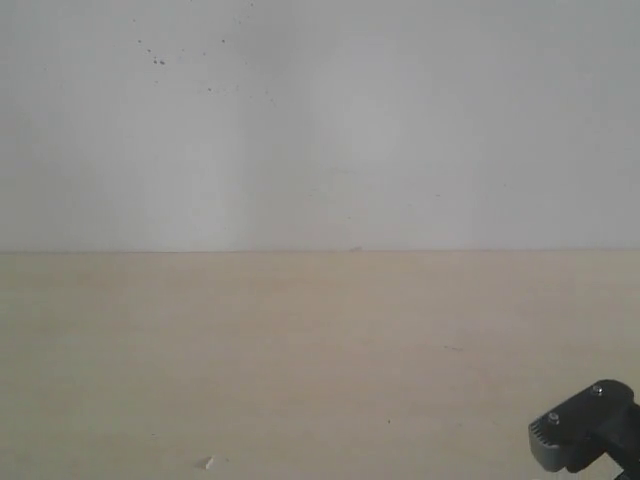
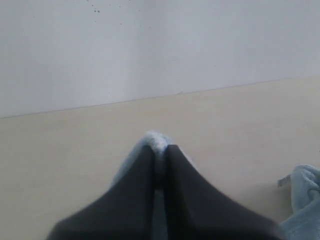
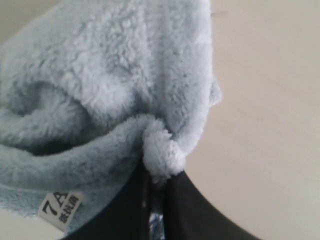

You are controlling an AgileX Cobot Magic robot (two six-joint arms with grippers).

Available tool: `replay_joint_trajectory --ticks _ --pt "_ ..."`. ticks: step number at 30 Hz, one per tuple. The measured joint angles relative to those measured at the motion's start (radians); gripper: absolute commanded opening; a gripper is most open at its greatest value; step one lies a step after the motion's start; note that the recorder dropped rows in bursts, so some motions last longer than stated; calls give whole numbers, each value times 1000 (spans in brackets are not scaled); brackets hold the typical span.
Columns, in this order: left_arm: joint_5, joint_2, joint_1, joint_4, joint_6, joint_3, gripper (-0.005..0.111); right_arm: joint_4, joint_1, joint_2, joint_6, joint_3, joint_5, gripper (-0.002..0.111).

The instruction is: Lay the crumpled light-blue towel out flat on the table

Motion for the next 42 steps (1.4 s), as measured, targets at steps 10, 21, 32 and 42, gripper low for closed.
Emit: replay_joint_trajectory --ticks 10,21,32,42 --pt "0 0 0 -20 0 0 4 -5 0 -331 3 0 76 0" --pt "0 0 0 -55 0 0 4 -7 0 -618 19 -31 205 0" --pt "0 0 0 -105 0 0 4 22 0 -793 26 -150 389 0" --pt "0 0 0 -143 7 0 4 50 0 -806 26 -162 485 0"
